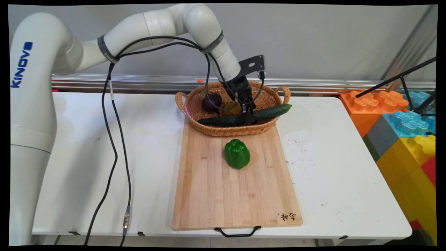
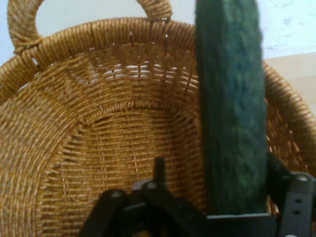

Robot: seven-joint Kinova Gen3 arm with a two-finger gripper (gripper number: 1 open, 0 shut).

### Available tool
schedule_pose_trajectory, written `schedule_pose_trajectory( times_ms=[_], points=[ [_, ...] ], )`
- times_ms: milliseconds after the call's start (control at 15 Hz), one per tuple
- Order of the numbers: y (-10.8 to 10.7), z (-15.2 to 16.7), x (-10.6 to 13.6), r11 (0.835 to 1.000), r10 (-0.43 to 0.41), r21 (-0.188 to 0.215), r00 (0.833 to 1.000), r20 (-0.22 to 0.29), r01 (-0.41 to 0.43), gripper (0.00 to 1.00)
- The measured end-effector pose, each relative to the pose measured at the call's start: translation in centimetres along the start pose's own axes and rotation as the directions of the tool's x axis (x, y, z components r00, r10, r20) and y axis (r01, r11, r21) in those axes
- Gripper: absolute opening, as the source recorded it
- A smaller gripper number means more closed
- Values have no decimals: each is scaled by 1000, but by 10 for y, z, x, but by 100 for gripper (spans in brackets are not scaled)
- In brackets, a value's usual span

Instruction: Pick up the cucumber from the vegetable basket, then place the picked object on the cutting board

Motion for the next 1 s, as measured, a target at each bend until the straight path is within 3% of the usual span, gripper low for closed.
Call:
schedule_pose_trajectory(
  times_ms=[533, 1000],
  points=[
    [0, 0, 7, 999, -33, 7, 999, -39, 34, 0],
    [18, -64, 20, 989, -119, 72, 983, -141, 130, 0]
  ],
)
